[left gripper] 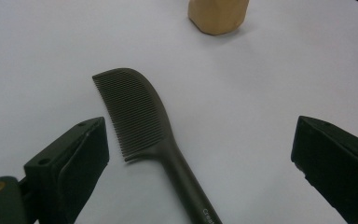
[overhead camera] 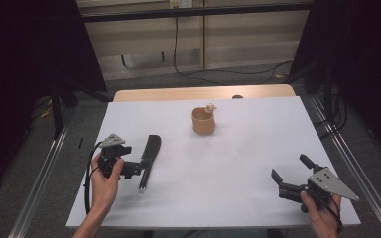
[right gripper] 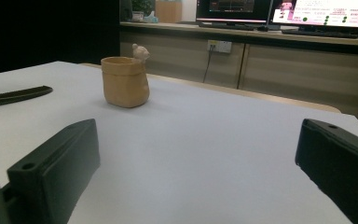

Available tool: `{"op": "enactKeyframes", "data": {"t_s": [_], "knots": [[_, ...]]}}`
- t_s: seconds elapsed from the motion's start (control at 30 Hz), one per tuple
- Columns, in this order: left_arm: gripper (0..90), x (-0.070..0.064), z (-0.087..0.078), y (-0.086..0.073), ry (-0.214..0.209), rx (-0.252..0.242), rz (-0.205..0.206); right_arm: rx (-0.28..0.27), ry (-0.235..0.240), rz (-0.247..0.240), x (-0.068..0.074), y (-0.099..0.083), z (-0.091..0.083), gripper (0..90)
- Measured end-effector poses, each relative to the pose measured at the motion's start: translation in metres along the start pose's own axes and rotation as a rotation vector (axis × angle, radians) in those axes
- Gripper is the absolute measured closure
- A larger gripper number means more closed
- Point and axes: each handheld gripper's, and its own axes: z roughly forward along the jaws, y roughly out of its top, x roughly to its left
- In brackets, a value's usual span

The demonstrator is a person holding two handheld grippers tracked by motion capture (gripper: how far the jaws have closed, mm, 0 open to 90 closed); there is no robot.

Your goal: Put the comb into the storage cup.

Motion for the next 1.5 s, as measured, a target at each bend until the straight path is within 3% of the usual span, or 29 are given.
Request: {"op": "enactKeyframes", "data": {"t_s": [0.1, 0.3, 0.4, 0.77, 0.8, 0.87, 0.93, 1.17, 1.43, 1.5], "knots": [[4.1, 0.002, 0.004, -0.001, -0.015, 0.013, -0.001, 0.001, 0.001, 0.001, 0.000, 0.000, 0.000, 0.0], [3.9, -0.001, 0.014, -0.002, -0.016, 0.105, 0.017, 0.000, 0.003, -0.001, 0.000, 0.000, 0.000, 0.0], [4.3, -0.001, 0.017, 0.000, -0.019, 0.125, 0.031, 0.003, 0.001, -0.001, 0.001, 0.000, 0.000, 0.0], [4.1, 0.010, 0.024, 0.000, -0.021, 0.200, -0.002, 0.014, 0.005, -0.003, 0.001, -0.001, 0.001, 0.0], [4.3, 0.012, 0.027, 0.002, -0.006, 0.233, -0.028, 0.014, 0.008, -0.002, 0.001, -0.001, 0.002, 0.0], [4.8, 0.013, 0.030, 0.004, 0.015, 0.271, -0.039, 0.014, 0.010, -0.005, 0.001, -0.001, 0.002, 0.0], [6.3, 0.014, 0.031, 0.005, 0.006, 0.274, -0.051, 0.015, 0.012, -0.005, 0.002, -0.001, 0.001, 0.0], [8.2, 0.014, 0.041, 0.002, 0.000, 0.359, -0.053, 0.014, 0.012, -0.005, 0.001, -0.001, 0.002, 0.0], [14.9, 0.014, 0.048, 0.007, 0.020, 0.386, -0.076, 0.015, 0.014, -0.007, 0.002, -0.001, 0.002, 0.0], [16.1, 0.015, 0.050, 0.007, 0.023, 0.413, -0.068, 0.014, 0.014, -0.007, 0.001, -0.001, 0.002, 0.0]]}}
